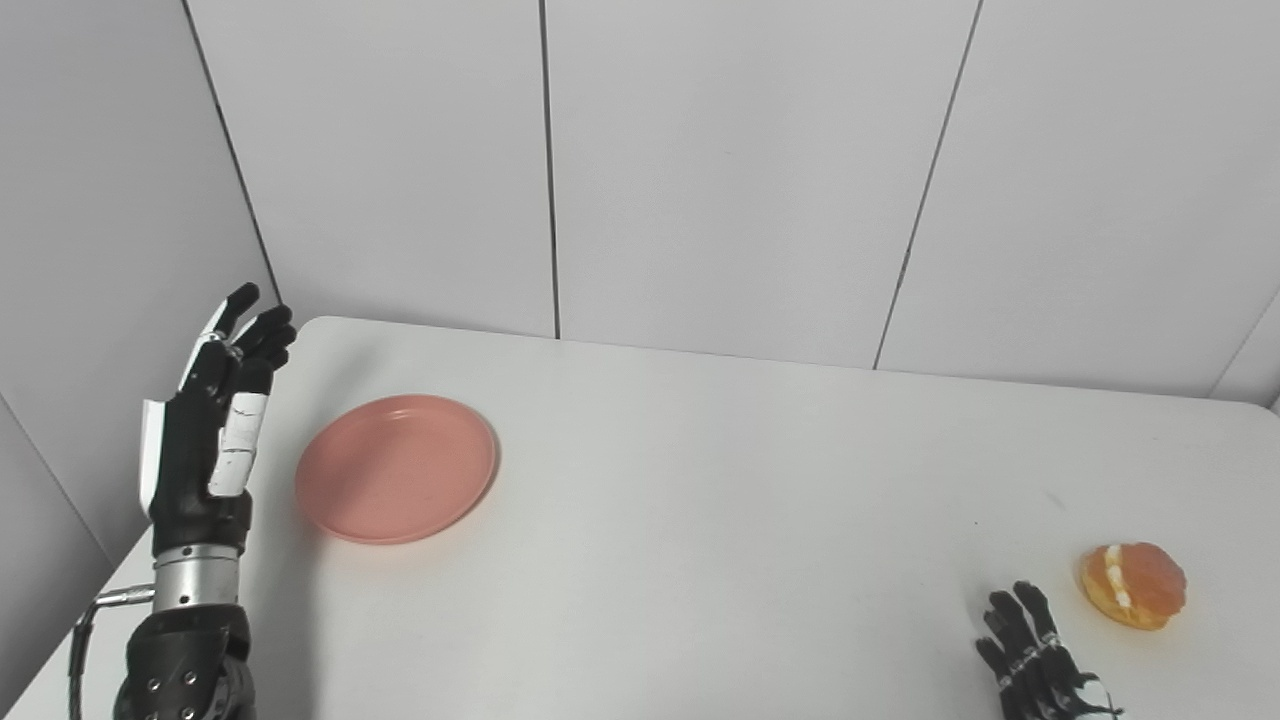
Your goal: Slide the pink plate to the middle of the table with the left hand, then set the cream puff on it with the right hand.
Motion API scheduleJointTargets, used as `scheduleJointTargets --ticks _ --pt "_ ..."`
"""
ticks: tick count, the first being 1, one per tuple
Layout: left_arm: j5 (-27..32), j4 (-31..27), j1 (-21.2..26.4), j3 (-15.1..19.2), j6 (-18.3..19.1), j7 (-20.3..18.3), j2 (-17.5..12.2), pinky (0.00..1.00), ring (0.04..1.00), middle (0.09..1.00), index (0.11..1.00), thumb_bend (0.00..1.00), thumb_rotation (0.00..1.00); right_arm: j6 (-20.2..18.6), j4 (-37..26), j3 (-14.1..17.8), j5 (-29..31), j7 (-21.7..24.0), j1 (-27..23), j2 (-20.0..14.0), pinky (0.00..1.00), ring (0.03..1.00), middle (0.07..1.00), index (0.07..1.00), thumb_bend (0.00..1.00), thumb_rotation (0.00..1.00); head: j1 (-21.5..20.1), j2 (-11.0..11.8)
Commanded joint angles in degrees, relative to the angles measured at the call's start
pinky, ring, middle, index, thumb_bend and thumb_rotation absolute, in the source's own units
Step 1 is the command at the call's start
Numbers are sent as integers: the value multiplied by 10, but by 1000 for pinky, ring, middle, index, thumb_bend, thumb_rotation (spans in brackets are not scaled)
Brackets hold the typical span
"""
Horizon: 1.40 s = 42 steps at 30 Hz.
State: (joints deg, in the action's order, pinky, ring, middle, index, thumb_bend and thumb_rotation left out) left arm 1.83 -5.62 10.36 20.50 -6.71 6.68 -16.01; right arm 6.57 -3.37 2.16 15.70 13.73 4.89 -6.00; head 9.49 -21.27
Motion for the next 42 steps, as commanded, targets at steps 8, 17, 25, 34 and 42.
scheduleJointTargets --ticks 8,17,25,34,42 --pt "-18 70 41 21 -18 12 -49 709 761 782 830 888 863 -19 76 -10 -11 -3 4 5 1000 1000 959 990 743 1000 -1 0" --pt "22 216 74 27 -94 -9 -68 768 793 808 861 945 858 -18 74 -11 -11 -5 5 8 1000 1000 957 989 748 1000 -6 -1" --pt "29 335 113 12 -155 -17 -83 795 805 812 862 950 900 -17 72 -12 -18 -8 6 11 1000 997 949 983 765 1000 -9 -2" --pt "0 431 158 -28 -200 -20 -105 751 797 831 877 888 893 -14 69 -14 -29 -12 8 14 1000 979 935 980 785 1000 -13 -4" --pt "-4 452 180 -42 -201 -10 -95 757 798 827 895 907 874 -18 66 -16 -30 -14 9 14 1000 974 929 975 783 1000 -17 -6"
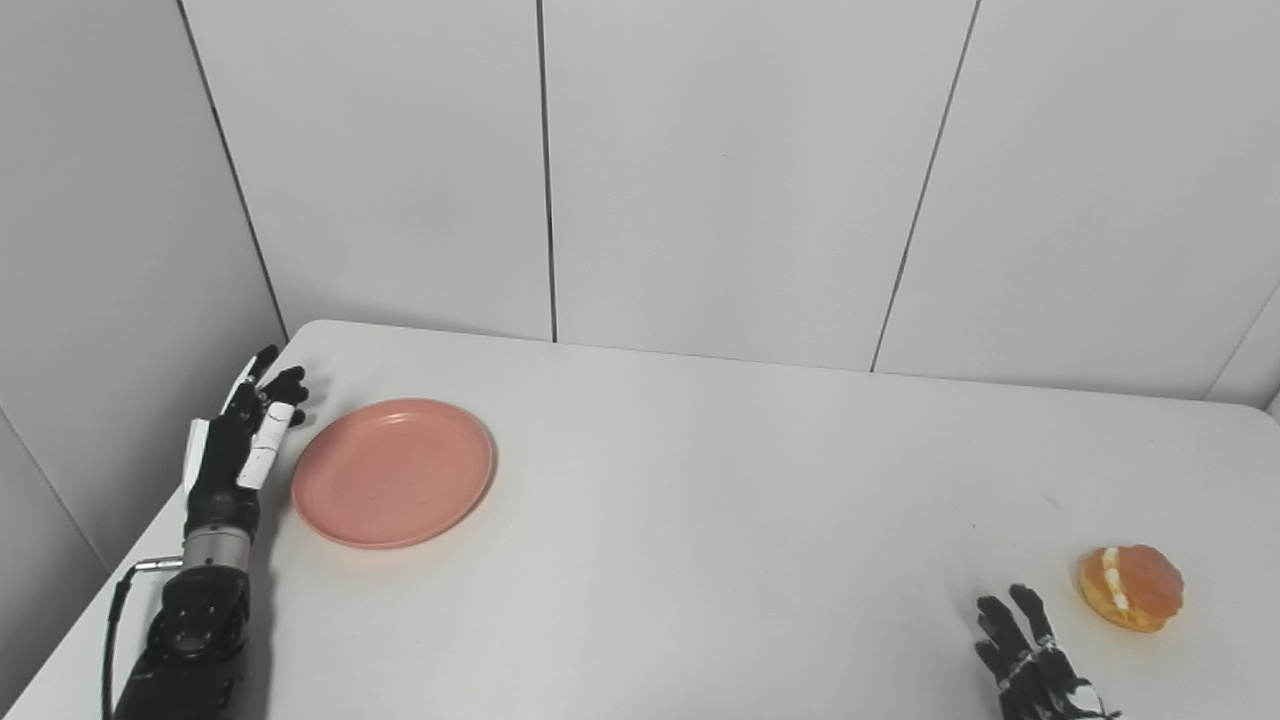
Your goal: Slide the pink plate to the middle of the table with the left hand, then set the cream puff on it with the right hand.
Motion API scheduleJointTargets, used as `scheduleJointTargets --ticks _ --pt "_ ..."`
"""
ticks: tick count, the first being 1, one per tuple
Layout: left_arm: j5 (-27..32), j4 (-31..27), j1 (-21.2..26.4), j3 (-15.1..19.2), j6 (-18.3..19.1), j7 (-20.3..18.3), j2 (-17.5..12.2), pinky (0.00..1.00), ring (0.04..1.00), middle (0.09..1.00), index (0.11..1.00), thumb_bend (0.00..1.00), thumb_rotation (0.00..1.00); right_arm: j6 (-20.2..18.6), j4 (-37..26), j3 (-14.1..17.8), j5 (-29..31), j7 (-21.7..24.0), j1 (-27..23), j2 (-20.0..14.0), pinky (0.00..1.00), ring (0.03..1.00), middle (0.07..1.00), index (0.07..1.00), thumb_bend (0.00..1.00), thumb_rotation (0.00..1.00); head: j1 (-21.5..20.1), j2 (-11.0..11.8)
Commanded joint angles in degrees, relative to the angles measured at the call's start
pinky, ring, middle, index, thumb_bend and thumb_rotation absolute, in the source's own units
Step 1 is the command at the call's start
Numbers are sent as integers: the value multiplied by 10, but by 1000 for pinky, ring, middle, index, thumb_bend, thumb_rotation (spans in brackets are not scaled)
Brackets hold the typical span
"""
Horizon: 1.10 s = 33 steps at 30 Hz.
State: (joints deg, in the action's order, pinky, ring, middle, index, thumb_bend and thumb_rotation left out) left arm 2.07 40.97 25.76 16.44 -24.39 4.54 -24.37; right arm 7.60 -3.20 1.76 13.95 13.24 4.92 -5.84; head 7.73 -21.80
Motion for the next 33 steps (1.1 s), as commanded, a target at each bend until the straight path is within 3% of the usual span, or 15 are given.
scheduleJointTargets --ticks 1,15,26,29,33 --pt "-3 -15 28 -3 -24 7 -10 763 803 827 894 909 870 -29 63 -12 -13 -10 9 13 1000 973 926 973 781 1000 0 -1" --pt "38 -25 28 -17 -1 -36 2 868 864 874 930 937 859 -27 60 -13 -12 -11 10 15 1000 971 921 972 782 1000 -2 -3" --pt "34 -30 27 -26 1 -32 6 902 890 882 947 870 871 -28 60 -12 -8 -10 10 15 1000 972 921 982 784 1000 -2 -6" --pt "31 -34 27 -25 4 -28 5 883 880 885 938 928 869 -31 60 -12 -6 -9 10 14 1000 980 925 984 781 1000 -2 -5" --pt "26 -31 26 -23 3 -21 1 865 866 878 929 905 877 -29 62 -12 -6 -8 9 13 1000 979 925 983 778 1000 -1 -5"
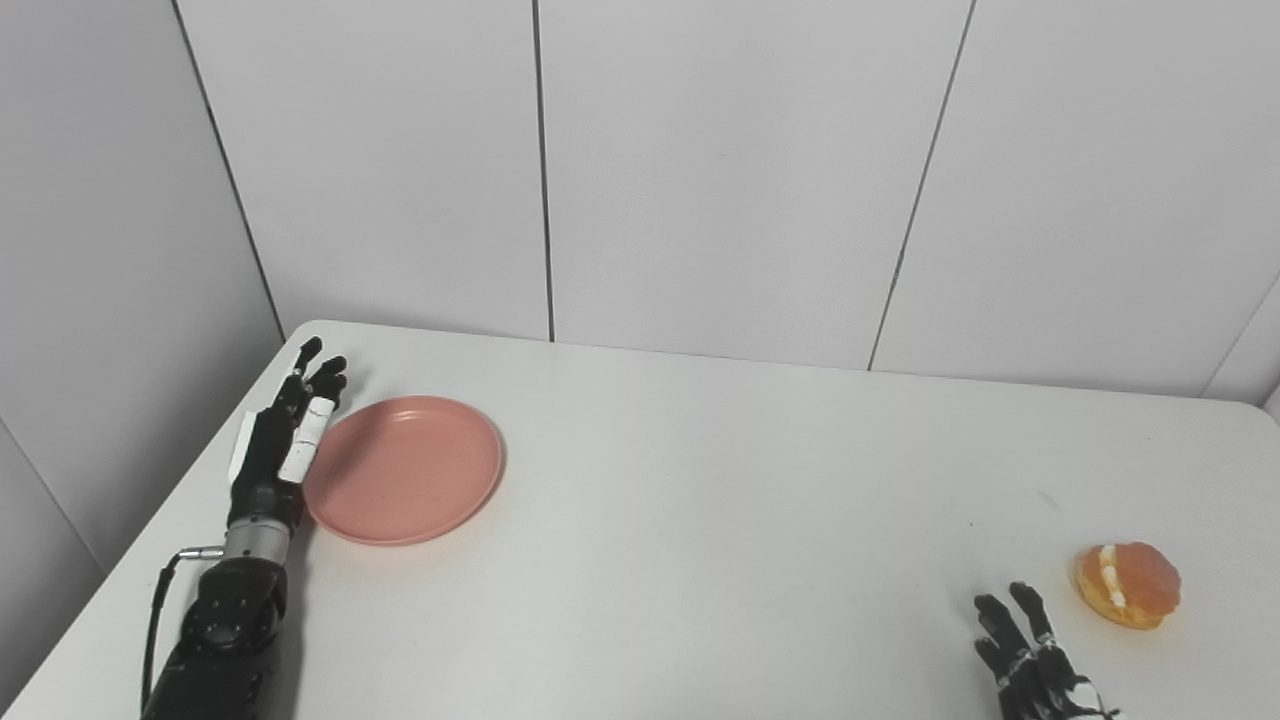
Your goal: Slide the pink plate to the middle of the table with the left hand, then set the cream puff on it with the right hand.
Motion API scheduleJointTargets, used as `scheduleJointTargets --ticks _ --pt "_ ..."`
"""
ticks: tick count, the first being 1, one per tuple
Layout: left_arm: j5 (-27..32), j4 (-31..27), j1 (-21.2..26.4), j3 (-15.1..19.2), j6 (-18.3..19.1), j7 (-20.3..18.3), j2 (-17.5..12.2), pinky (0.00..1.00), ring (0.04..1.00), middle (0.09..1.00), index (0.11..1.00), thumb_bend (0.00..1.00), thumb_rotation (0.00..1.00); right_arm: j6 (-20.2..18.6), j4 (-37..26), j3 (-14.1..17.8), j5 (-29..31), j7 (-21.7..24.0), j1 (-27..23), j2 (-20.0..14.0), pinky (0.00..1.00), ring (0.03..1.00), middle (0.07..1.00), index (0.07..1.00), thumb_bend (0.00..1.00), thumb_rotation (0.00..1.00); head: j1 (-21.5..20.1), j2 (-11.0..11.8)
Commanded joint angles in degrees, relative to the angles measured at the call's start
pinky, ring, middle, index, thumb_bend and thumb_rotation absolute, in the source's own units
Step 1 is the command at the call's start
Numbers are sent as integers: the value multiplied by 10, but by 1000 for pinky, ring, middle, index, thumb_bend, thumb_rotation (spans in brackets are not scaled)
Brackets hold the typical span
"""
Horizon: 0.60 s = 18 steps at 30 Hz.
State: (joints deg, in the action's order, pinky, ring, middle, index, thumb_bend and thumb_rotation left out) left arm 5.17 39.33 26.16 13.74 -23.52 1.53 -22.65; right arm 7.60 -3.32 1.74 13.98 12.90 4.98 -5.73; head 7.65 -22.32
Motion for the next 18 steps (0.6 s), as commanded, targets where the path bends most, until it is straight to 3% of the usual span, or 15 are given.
scheduleJointTargets --ticks 1,6,12,18 --pt "-4 -18 20 5 -2 10 -16 858 860 875 925 909 875 -28 64 -12 -7 -5 9 11 1000 979 924 984 776 1000 1 0" --pt "-2 -11 18 6 -1 4 -22 864 847 867 917 912 839 -31 64 -12 -9 -6 9 11 1000 975 919 977 784 1000 1 0" --pt "-8 46 33 0 -29 2 -27 833 857 873 925 957 867 -34 63 -12 -11 -8 9 11 1000 974 915 978 777 1000 -1 -1" --pt "-11 90 44 -1 -34 1 -32 812 846 857 918 950 859 -31 62 -14 -11 -7 10 11 1000 977 916 981 779 1000 -3 -3"
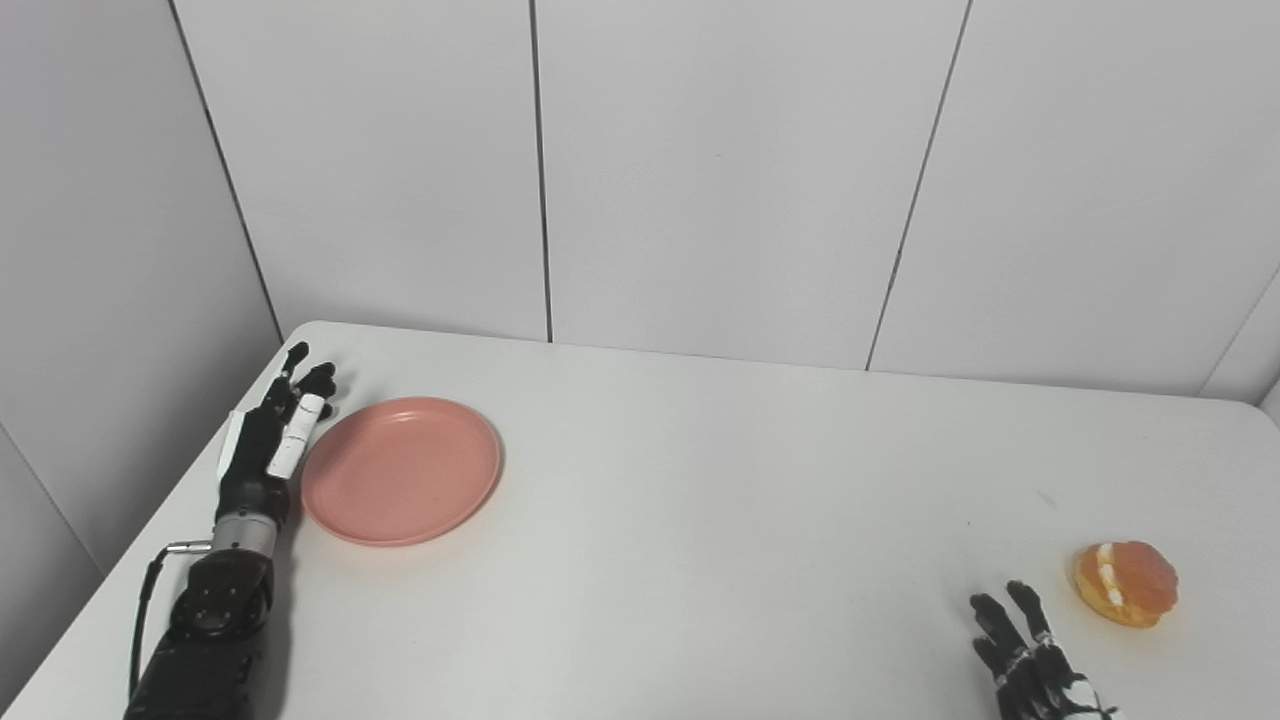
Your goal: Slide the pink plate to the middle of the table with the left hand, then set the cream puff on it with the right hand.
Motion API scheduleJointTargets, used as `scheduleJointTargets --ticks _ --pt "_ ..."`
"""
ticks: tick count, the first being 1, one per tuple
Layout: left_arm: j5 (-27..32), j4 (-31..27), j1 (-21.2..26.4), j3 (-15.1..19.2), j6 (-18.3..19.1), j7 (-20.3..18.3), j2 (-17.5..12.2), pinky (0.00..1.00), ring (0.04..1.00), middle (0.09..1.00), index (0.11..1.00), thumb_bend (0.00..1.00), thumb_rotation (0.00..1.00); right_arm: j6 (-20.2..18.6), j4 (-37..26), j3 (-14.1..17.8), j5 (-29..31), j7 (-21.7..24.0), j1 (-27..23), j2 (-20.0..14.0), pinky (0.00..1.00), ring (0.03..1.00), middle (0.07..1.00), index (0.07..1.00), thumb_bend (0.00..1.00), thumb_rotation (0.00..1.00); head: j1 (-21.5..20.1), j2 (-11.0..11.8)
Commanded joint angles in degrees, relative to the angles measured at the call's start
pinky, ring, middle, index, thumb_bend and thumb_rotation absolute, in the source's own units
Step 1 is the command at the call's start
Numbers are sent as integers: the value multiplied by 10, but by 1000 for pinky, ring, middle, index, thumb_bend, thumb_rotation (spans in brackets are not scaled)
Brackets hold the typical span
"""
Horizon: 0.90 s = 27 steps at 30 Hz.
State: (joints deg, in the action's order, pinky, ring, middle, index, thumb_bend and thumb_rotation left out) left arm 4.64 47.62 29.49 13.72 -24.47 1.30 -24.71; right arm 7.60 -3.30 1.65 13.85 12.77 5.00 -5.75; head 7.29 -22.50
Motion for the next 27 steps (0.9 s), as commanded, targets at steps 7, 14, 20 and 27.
scheduleJointTargets --ticks 7,14,20,27 --pt "-15 47 19 -5 -24 1 -18 788 852 874 920 864 857 -34 57 -13 -11 -9 12 11 1000 972 906 980 790 1000 0 -2" --pt "-3 59 22 -2 -24 -21 -15 818 855 873 936 834 837 -38 54 -14 -12 -9 13 11 1000 977 908 980 795 1000 -2 -4" --pt "-5 13 2 -14 -24 -37 -1 834 895 911 979 731 886 -36 57 -14 -12 -8 11 12 1000 975 905 976 793 1000 -4 -4" --pt "-15 -30 -29 -28 -24 -39 17 800 865 886 972 794 863 -38 53 -16 -14 -10 12 13 1000 970 903 977 792 1000 -7 -5"
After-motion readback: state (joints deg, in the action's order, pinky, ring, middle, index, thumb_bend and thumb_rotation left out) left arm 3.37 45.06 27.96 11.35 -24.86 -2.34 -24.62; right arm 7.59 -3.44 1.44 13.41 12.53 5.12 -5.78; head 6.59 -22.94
